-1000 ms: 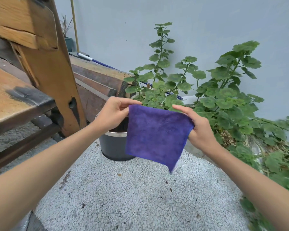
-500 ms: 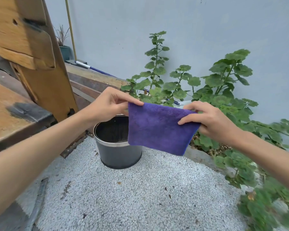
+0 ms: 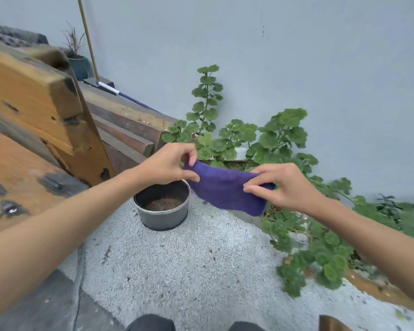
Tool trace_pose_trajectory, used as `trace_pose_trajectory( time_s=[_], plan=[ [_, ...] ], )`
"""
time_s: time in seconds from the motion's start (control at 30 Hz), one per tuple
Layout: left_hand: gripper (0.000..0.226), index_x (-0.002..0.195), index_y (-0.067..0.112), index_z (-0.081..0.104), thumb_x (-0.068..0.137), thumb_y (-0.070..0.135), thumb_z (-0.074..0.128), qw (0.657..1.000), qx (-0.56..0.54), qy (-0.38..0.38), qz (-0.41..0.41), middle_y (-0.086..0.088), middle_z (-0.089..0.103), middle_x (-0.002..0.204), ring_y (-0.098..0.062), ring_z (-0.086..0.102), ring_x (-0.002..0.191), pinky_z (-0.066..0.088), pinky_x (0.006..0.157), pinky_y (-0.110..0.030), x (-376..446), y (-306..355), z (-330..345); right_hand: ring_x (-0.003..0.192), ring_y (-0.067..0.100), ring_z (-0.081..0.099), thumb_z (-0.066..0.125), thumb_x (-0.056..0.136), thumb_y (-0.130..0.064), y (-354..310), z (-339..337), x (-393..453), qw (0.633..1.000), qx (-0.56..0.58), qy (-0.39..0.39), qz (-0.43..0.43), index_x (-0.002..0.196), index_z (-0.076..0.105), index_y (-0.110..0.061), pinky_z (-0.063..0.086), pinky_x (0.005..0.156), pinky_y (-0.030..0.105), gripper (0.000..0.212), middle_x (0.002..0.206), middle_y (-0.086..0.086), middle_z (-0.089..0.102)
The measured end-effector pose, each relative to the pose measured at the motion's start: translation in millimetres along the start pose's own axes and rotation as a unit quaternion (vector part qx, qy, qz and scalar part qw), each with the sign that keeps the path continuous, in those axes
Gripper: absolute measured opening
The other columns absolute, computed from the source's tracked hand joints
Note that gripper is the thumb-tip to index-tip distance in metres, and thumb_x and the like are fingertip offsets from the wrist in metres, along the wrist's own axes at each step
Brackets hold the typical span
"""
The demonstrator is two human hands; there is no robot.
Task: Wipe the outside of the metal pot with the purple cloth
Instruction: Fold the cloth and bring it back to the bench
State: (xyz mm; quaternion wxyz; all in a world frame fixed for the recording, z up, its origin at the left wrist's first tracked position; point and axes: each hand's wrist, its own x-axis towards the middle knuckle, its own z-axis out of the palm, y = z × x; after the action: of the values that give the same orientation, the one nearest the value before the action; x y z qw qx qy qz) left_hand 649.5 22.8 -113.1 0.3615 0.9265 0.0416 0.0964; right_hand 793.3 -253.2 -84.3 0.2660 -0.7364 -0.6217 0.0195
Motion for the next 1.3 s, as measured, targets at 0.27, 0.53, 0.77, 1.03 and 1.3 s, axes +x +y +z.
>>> trace_pose_trajectory(
  time_s=[0.27, 0.53, 0.77, 1.03, 1.3],
  plan=[
    [0.026, 0.088, 0.015, 0.077, 0.067, 0.023, 0.091, 0.998, 0.021, 0.003, -0.061, -0.001, 0.075, 0.082, -0.009, 0.064, 0.072, 0.053, 0.074, -0.035, -44, 103, -94, 0.1, -0.01, 0.068, 0.08, 0.085, -0.026, -69, -91, 19, 0.989, 0.089, -0.014, 0.118, 0.124, 0.071, -0.027, 0.057, 0.088, 0.021, 0.04, 0.104, -0.018, 0.074],
    [0.015, 0.084, 0.019, 0.082, 0.071, 0.017, 0.088, 0.973, 0.01, 0.081, -0.216, 0.006, 0.078, 0.077, -0.009, 0.071, 0.071, 0.055, 0.07, -0.029, -160, 165, -160, 0.087, -0.001, 0.07, 0.078, 0.088, -0.018, -160, -107, 58, 0.989, 0.096, -0.1, 0.058, 0.103, 0.08, -0.024, 0.054, 0.078, 0.026, 0.016, 0.095, -0.02, 0.076],
    [0.023, 0.093, 0.019, 0.082, 0.076, 0.004, 0.081, 0.932, 0.013, 0.176, -0.315, 0.002, 0.079, 0.084, 0.004, 0.071, 0.082, 0.055, 0.075, -0.021, -311, 179, -198, 0.081, -0.006, 0.066, 0.076, 0.09, -0.017, -267, -57, 98, 0.975, 0.133, -0.175, -0.035, 0.101, 0.08, -0.023, 0.051, 0.077, 0.026, 0.014, 0.092, -0.02, 0.076],
    [0.021, 0.097, 0.01, 0.081, 0.078, 0.0, 0.078, 0.877, 0.069, 0.206, -0.428, -0.008, 0.079, 0.093, -0.007, 0.073, 0.082, 0.038, 0.07, 0.004, -502, 194, -260, 0.085, 0.004, 0.067, 0.075, 0.09, -0.018, -438, 29, 135, 0.946, 0.158, -0.259, -0.111, 0.102, 0.08, -0.017, 0.046, 0.08, 0.013, 0.013, 0.096, -0.004, 0.08],
    [0.024, 0.103, 0.006, 0.078, 0.081, -0.002, 0.073, 0.826, 0.102, 0.285, -0.476, -0.011, 0.077, 0.1, 0.001, 0.067, 0.083, 0.04, 0.073, 0.004, -642, 192, -320, 0.092, 0.001, 0.069, 0.073, 0.09, -0.018, -582, 104, 184, 0.923, 0.221, -0.28, -0.142, 0.104, 0.079, -0.016, 0.052, 0.088, 0.022, 0.016, 0.098, -0.004, 0.079]
  ],
)
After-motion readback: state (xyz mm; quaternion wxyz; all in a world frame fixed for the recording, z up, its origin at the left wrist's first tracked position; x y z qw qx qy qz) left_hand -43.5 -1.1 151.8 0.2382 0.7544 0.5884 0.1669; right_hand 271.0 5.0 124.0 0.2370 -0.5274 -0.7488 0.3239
